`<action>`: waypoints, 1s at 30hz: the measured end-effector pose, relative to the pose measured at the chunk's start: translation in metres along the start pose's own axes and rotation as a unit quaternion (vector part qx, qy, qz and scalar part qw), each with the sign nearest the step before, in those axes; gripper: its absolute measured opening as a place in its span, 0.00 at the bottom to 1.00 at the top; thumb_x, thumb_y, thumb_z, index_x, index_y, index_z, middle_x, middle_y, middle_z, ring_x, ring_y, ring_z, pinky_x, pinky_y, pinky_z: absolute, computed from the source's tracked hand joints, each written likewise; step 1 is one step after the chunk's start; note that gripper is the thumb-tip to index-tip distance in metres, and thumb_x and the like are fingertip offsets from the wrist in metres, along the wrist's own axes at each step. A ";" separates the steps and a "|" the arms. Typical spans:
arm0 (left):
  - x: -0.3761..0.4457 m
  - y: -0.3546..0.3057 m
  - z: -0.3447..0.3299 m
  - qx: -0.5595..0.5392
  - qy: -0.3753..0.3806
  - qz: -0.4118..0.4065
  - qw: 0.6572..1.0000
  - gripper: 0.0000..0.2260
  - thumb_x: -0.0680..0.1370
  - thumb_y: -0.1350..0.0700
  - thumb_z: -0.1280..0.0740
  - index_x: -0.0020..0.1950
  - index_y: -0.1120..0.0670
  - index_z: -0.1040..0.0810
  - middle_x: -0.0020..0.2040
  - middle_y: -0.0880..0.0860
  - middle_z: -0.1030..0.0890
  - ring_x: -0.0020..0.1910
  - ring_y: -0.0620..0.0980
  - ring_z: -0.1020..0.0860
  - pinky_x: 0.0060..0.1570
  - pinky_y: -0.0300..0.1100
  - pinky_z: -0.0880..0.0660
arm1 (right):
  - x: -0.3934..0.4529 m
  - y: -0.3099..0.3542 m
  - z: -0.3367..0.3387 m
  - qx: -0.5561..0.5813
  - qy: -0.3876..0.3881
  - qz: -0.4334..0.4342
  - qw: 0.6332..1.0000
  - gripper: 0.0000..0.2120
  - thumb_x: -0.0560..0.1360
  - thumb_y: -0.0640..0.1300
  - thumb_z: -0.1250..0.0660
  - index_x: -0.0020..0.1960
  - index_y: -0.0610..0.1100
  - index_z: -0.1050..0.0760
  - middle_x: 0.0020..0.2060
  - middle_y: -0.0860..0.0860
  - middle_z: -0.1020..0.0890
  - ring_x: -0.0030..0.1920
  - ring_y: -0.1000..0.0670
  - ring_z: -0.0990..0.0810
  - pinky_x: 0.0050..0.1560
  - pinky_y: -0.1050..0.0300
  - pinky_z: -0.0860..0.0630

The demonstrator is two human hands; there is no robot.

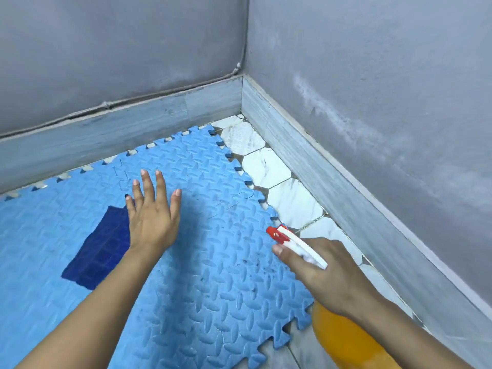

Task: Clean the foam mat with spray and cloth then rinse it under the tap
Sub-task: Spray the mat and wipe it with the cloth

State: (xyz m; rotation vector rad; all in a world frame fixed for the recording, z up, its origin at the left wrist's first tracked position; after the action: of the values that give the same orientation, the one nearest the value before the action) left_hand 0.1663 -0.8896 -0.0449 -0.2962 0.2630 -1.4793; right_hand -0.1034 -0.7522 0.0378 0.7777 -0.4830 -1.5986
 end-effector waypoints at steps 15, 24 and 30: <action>-0.055 0.136 0.060 0.051 -0.024 0.096 0.994 0.32 0.78 0.37 0.60 0.79 0.50 0.57 0.79 0.53 0.60 0.77 0.55 0.60 0.74 0.54 0.60 | 0.042 0.069 -0.077 -0.055 0.100 0.120 0.986 0.26 0.74 0.65 0.38 0.31 0.46 0.37 0.24 0.52 0.29 0.26 0.53 0.31 0.32 0.52 0.36; -0.046 0.091 0.051 0.078 -0.007 0.000 0.997 0.35 0.76 0.34 0.65 0.79 0.49 0.58 0.79 0.53 0.60 0.77 0.55 0.60 0.74 0.53 0.59 | -0.005 0.035 -0.092 -0.068 0.195 0.085 0.975 0.27 0.73 0.67 0.38 0.33 0.44 0.37 0.25 0.50 0.31 0.28 0.55 0.32 0.33 0.56 0.38; -0.018 -0.013 0.026 0.090 0.021 -0.145 0.985 0.36 0.74 0.33 0.67 0.79 0.50 0.59 0.79 0.53 0.60 0.78 0.56 0.59 0.74 0.53 0.59 | 0.011 0.008 0.009 0.088 -0.052 -0.007 0.995 0.24 0.70 0.60 0.33 0.39 0.37 0.22 0.30 0.42 0.20 0.23 0.49 0.25 0.25 0.63 0.28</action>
State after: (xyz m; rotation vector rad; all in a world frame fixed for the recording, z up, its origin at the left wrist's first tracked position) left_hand 0.1621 -0.8719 -0.0164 -0.1624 0.1219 -1.7857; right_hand -0.1052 -0.7659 0.0474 0.8339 -0.7029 -1.6311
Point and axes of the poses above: each hand's wrist, its own x-axis towards the middle knuckle, its own z-axis out of the back of the hand, y = z × x, the point moved 5 cm from there along x, towards the middle knuckle
